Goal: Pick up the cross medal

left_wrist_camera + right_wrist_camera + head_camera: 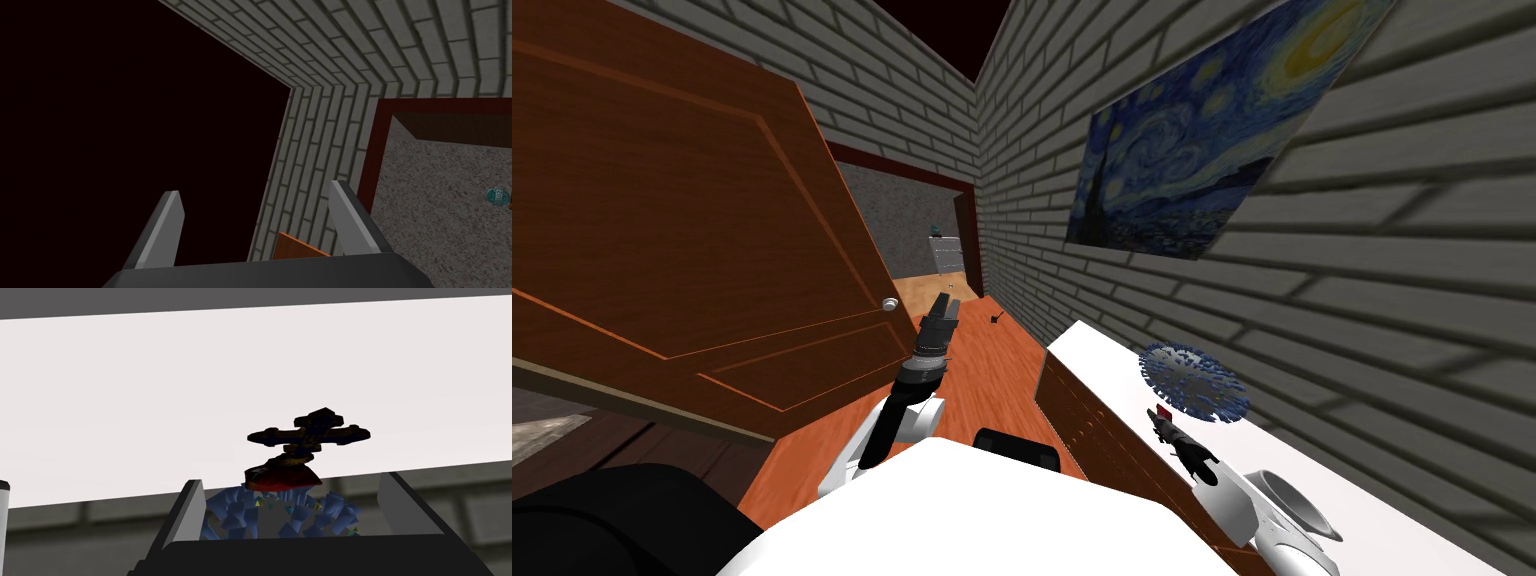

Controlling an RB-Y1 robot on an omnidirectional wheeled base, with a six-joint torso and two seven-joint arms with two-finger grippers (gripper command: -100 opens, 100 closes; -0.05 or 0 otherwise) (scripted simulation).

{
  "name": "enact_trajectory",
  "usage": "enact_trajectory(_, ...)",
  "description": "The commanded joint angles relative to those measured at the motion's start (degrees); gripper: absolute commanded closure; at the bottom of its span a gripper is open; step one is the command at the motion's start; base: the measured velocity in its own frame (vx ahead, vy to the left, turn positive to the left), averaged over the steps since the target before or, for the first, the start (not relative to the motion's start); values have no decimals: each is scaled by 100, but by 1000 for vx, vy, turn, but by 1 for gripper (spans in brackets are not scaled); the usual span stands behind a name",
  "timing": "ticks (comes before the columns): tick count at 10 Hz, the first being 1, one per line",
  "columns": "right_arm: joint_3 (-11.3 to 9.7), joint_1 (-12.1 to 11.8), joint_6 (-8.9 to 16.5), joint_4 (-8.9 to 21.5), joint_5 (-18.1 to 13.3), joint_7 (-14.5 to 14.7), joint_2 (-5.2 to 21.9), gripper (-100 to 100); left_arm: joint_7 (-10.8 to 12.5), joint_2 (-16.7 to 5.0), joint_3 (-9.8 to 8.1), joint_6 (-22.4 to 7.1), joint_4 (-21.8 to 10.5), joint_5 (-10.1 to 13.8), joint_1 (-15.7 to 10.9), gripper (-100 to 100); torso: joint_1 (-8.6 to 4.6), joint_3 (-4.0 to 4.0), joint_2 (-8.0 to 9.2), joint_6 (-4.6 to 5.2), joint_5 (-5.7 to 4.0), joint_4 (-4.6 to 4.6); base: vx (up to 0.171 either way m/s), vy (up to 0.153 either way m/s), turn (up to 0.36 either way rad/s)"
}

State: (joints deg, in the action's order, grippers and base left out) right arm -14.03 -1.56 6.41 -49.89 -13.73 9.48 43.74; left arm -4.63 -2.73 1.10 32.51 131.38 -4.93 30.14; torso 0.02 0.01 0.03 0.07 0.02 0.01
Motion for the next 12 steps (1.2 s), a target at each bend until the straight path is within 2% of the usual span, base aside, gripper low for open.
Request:
enact_trajectory(1,0,0,0,0,0,0,0,-100,0,0,0,0,0,0,0,0,0,0,0,0,0,0,0,0,0)
enact_trajectory(2,-1,7,-10,14,-2,2,-3,0,0,0,0,0,0,0,0,0,0,1,2,0,0,1,0,0,0)
enact_trajectory(3,126,92,-56,163,-150,93,-186,-100,0,0,0,0,0,0,0,0,0,2,3,0,0,1,22,-35,-29)
enact_trajectory(5,284,199,-115,350,-336,207,-415,-100,0,-1,-1,0,0,0,0,0,-22,-6,-11,0,-5,-2,45,-71,-20)
enact_trajectory(6,239,159,-120,308,-275,161,-335,-100,0,-1,-1,0,0,0,1,0,-28,-8,-14,0,-6,-3,20,-35,3)
enact_trajectory(7,249,163,-126,316,-287,175,-346,100,0,0,0,0,0,0,0,0,-16,-4,-7,0,-4,-2,4,-6,2)
enact_trajectory(11,249,164,-125,314,-285,173,-345,100,0,0,0,0,0,0,0,0,-8,0,1,0,-3,-1,0,0,0)
enact_trajectory(12,249,164,-126,313,-285,173,-345,0,0,0,0,0,0,0,0,0,-8,0,1,1,-3,-1,0,0,0)
